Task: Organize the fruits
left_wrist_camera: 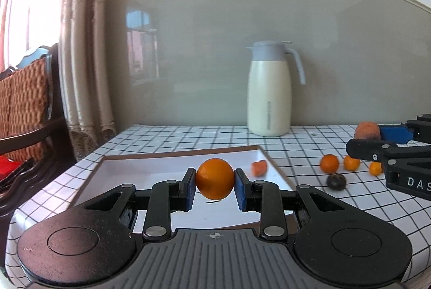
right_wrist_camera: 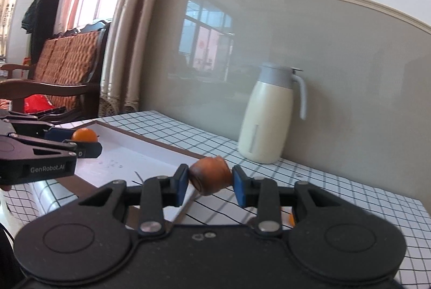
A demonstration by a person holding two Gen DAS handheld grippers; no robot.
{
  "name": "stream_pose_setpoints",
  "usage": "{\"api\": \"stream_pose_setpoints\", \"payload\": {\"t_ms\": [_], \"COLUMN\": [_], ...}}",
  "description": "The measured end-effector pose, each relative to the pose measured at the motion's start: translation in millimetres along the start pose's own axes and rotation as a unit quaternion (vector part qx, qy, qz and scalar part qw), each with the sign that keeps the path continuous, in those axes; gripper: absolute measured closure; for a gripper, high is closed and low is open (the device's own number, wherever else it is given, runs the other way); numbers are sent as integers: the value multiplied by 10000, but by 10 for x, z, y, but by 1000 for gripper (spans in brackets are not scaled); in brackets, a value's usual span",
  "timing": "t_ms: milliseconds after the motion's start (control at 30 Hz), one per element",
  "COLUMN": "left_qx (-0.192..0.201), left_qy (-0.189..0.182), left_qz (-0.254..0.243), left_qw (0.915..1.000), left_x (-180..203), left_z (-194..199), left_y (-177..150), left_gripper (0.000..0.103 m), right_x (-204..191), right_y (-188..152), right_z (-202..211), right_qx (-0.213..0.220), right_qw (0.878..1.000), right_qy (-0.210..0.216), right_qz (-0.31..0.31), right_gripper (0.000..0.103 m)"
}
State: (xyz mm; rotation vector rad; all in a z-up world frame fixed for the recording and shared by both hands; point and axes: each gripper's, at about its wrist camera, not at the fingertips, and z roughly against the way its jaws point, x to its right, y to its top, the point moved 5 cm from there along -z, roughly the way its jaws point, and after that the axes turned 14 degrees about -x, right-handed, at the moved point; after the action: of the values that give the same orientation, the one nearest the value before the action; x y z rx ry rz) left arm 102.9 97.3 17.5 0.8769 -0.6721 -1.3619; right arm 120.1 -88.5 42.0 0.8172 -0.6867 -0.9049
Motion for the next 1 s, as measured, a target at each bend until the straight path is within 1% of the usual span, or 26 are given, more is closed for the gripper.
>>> {"api": "stream_pose_setpoints", "payload": {"t_ms": [567,833,1000], "left_qx": [-64,15,18], "left_qy": [507,677,743], "left_qz": [386,467,507], "left_qw": [9979,9966,9959], "left_x": [-620,-776,-853], "left_z": [-20,-32,-108], "left_y": [-92,-45,13], "left_gripper": [73,73,73], "right_x": [-427,-530,-578], "right_y": [202,313,374], "right_z": [-189,-254,-316], "right_qx": [155,151,156], "right_qw": [9988,9970,9970], "right_qy": [440,751,726], "right_qz": [136,84,238], "right_gripper": [77,77,77]}}
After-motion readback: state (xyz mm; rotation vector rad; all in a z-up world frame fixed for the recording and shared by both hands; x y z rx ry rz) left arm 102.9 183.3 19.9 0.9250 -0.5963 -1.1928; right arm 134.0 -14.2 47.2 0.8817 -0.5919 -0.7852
